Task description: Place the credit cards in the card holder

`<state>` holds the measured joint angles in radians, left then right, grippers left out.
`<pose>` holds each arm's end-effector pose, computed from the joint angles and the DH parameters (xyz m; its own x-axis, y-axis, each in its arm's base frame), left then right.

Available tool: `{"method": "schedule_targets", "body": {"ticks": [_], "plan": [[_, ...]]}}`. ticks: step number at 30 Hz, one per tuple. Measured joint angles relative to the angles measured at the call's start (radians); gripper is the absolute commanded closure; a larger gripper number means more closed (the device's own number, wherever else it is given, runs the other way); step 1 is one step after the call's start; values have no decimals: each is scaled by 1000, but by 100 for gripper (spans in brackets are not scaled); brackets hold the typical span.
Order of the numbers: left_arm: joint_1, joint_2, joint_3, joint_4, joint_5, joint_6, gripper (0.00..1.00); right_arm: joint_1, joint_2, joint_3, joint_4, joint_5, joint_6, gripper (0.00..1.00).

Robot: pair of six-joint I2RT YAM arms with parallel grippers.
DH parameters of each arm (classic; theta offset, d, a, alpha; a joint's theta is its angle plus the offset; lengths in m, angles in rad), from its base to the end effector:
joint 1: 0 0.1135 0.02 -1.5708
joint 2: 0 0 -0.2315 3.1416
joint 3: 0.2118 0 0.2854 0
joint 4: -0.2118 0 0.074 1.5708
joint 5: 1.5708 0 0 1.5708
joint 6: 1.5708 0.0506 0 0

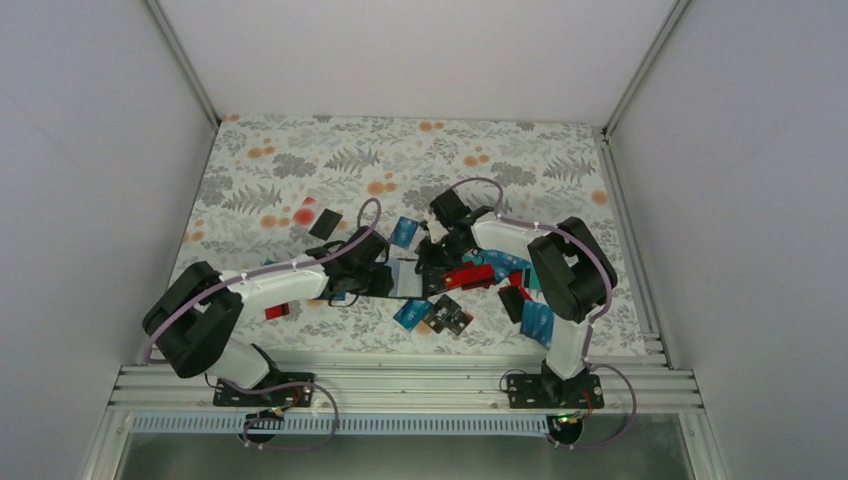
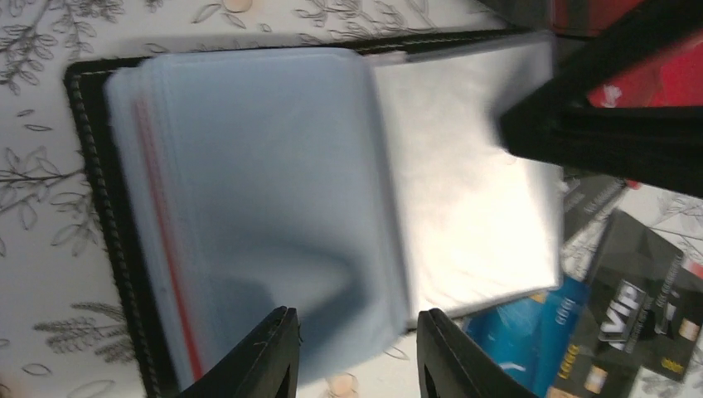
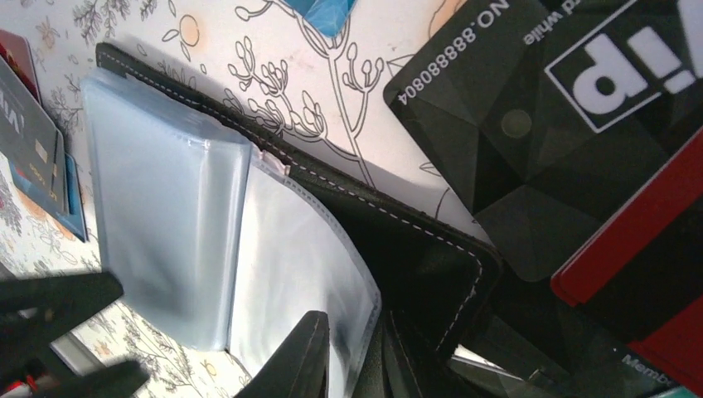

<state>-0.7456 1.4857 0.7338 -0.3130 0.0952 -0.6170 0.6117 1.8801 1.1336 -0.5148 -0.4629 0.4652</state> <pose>0.2211 -0.2107 0.0886 -0.9345 0.0790 -0.3471 0.2066 0.9144 -0.3482 0.2919 0.2323 0.0750 -0.9774 -0.1953 -0.0814 -0.2089 0.8302 0.5168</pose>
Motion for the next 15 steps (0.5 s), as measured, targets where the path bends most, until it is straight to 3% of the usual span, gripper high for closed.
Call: {"method": "schedule_targets", "body": {"ticks": [6,8,12,15], "plan": [[-99,-52,58,-77,-35,26,48,0,-37,-5,-21,14,-6,53],[-132,-64,82,-95,-37,37,46,-2,-82,-15,-37,28,-3,38],[-190,-67,117,-102,-39,58,44,-13,-232,-70,-73,98,8,18],[-223,-48,149,-94,-35,74,39,-32,-344,-126,-109,177,36,12]]}}
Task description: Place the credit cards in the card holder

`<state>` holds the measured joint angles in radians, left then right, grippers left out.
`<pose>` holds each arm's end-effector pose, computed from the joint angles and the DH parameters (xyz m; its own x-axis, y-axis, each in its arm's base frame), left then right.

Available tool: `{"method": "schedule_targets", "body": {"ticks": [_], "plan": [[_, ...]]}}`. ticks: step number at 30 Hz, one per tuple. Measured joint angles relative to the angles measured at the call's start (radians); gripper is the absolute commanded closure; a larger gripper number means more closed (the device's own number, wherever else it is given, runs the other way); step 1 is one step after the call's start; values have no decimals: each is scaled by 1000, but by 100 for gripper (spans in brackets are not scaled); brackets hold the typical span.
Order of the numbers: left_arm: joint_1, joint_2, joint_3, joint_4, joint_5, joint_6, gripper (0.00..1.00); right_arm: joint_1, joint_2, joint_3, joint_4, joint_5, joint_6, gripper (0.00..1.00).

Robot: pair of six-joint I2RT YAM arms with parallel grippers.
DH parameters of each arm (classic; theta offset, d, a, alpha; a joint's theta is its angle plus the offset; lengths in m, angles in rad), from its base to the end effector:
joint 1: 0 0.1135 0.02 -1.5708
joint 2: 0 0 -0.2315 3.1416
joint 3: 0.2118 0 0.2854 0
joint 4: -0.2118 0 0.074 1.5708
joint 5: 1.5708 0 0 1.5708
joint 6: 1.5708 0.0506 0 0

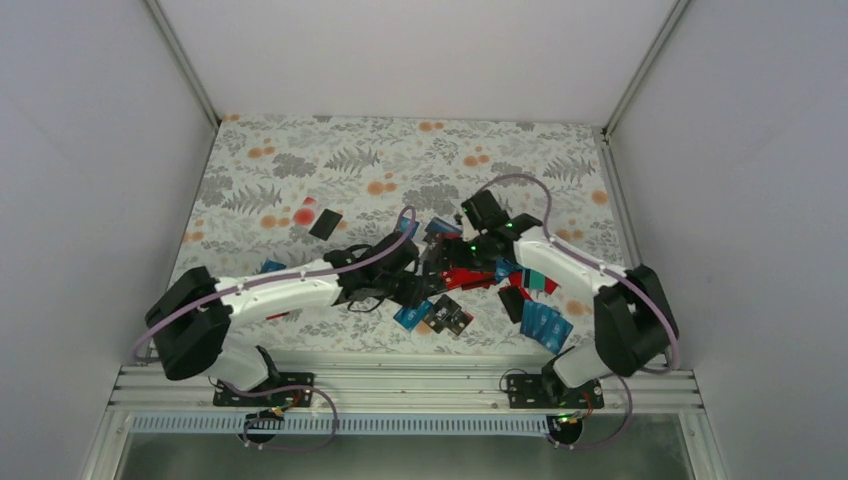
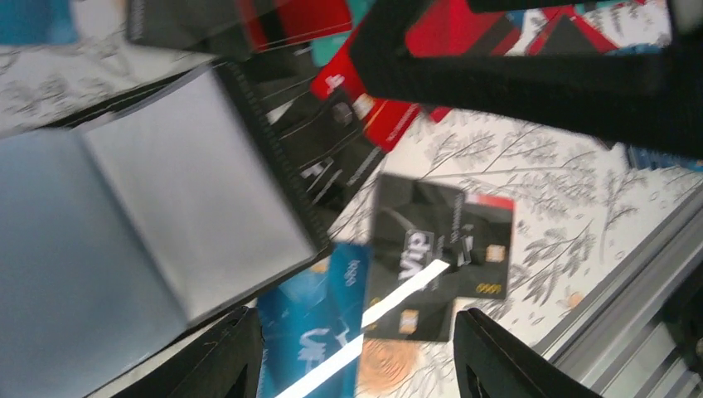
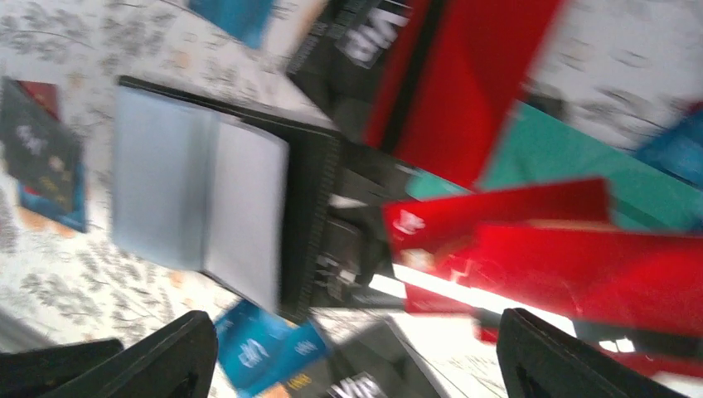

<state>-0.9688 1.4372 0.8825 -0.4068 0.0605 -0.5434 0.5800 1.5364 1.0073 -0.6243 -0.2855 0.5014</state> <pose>0.1839 -0.2731 0.1449 -0.8330 0.3010 -0.4642 0.4809 0.8089 -0.3383 0.2706 0.1943 0.1438 -0.9692 -0.0836 -0.2317 -0.1773 0.8897 0.4206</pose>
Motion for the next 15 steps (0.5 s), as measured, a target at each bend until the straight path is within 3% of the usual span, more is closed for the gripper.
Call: {"method": "schedule_targets", "body": {"ticks": [5,15], "plan": [[-24,151,136,17,19,87,26,-60,-154,-135,-55,118,71,1],[-47,432,420,23,30,437,17,-309,-358,-278,-107,195,154,0]]}}
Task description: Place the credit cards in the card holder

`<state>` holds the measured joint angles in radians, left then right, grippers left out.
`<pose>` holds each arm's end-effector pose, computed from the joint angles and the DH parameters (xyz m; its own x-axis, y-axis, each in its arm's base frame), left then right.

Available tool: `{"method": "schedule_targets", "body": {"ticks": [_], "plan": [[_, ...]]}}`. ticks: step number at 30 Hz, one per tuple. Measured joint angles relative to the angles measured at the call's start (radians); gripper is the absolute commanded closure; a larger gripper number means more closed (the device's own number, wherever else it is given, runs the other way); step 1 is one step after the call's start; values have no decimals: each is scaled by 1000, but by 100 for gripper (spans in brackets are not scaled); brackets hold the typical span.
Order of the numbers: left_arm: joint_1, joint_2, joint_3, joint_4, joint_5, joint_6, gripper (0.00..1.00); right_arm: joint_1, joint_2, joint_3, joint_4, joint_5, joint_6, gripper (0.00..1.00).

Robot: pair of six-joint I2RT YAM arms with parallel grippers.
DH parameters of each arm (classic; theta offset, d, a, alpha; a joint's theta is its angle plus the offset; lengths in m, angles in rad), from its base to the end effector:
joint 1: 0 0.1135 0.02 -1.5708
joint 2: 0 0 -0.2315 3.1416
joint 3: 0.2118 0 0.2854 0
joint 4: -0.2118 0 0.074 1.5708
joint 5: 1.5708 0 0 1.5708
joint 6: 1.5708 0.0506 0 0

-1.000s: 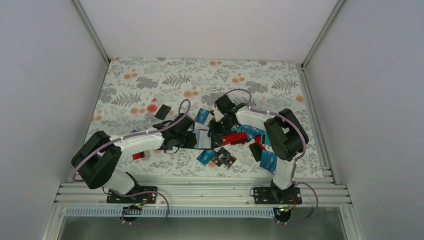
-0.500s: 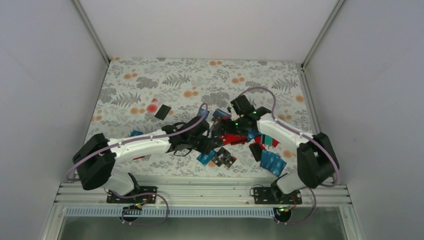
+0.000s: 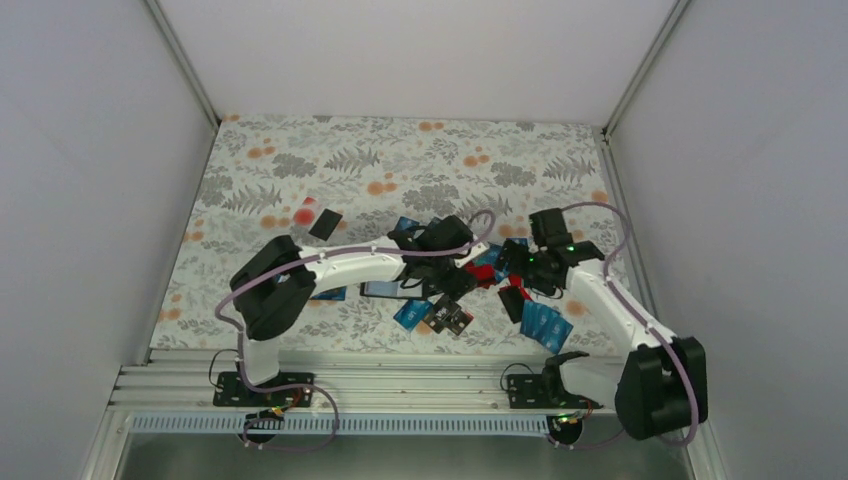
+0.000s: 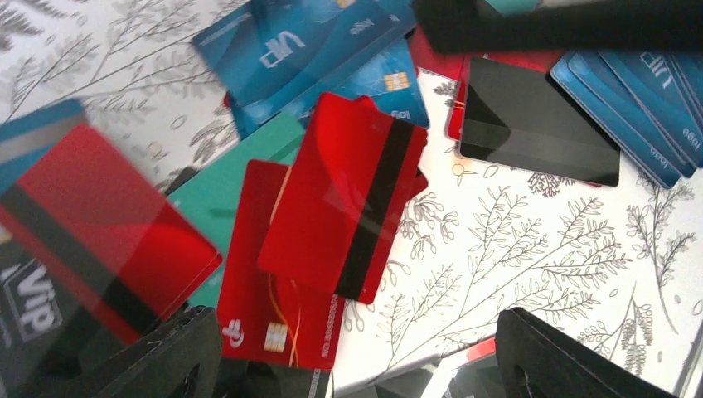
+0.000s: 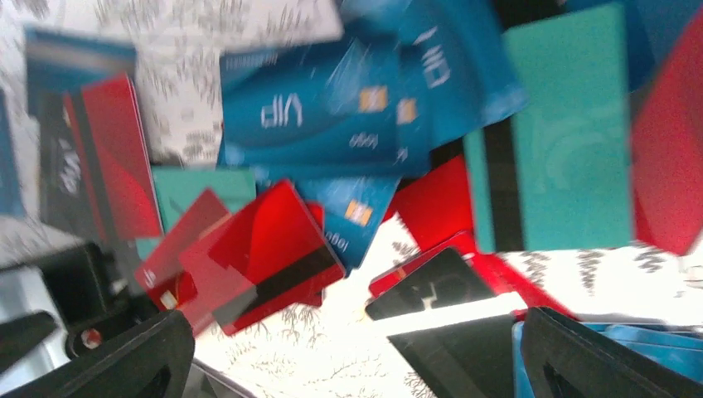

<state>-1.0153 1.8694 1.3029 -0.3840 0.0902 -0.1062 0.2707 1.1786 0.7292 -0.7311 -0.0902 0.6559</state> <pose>0.2219 -0.3661 0.1344 -0.5193 0.6365 -0.5702 0.8234 0.5513 -0.1345 0.2457 0.0729 0.1452 -0.8888 0.3837 -0.2507 0.3063 0.9041 0.2981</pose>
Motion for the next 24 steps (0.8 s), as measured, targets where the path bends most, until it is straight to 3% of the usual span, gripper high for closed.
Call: {"method": "schedule_targets", "body": {"ticks": [10,24], "plan": [[-15,174,130,-18,29,262,14,-239,-152,-1,0,-64,5,0],[-8,335,279,-23,-9,362,17,-270,-178,-69,9,-194,-21,0]]}}
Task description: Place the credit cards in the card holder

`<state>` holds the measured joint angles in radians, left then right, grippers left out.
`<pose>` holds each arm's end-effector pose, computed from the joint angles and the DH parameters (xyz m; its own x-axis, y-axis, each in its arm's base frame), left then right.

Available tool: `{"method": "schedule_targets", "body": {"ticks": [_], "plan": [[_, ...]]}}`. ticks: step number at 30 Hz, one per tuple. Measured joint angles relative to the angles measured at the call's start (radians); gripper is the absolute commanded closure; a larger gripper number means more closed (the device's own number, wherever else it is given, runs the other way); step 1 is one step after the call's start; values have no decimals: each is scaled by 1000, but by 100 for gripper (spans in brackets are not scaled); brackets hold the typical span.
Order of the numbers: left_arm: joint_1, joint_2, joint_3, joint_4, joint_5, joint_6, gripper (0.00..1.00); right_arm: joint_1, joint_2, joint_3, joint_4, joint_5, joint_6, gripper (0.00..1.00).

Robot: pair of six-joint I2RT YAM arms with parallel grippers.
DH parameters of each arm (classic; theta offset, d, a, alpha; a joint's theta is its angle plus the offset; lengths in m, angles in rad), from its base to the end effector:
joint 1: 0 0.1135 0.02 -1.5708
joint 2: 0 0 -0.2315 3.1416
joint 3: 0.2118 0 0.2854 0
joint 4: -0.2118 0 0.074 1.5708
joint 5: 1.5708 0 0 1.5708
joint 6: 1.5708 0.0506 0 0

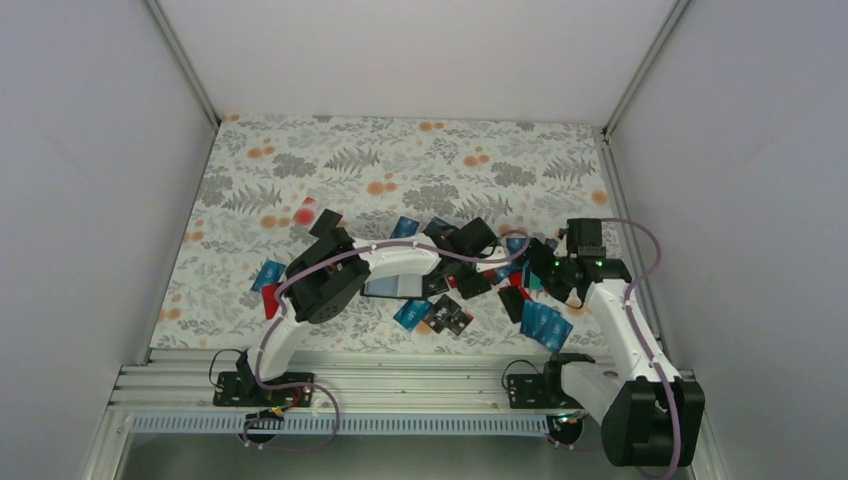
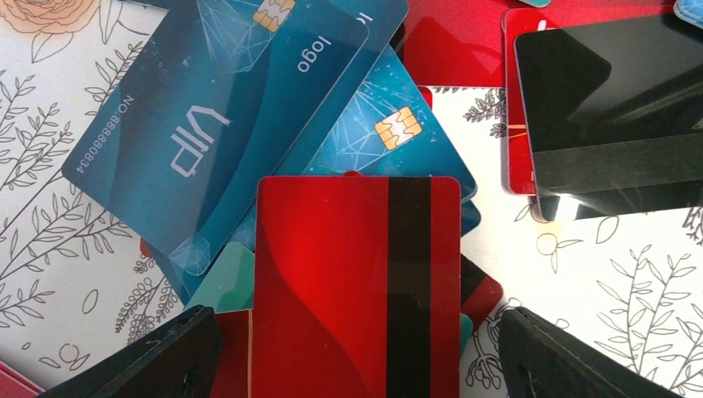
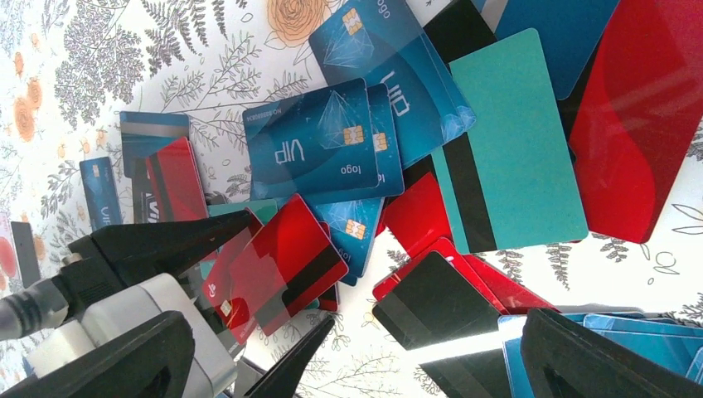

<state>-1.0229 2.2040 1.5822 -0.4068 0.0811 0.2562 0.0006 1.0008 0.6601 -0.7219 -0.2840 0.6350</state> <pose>0.2481 -0.4144 0.0798 -0.2105 0.8298 -0.5168 0.9572 0.2824 0.0636 0.2377 0.0143 0.1646 -0.7845 0.5690 -0.2465 0.4080 0.7731 0.4857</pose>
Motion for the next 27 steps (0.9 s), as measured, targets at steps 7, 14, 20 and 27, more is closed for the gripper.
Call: {"method": "schedule_targets", "body": {"ticks": [7,14,20,27], "plan": [[22,1,0,5,5,21,46,-1,-2,0,9,-28,-8,0],[35,-2,-8,36,42,14,56,-2,-2,0,15,-44,-11,0],[49,-16,-35,59,115,-25,57,-2,0,0,23,-77,-11,1],[79,-33,-62,68,212,-84,52,-2,43,-75,105,-196,-11,13]]}}
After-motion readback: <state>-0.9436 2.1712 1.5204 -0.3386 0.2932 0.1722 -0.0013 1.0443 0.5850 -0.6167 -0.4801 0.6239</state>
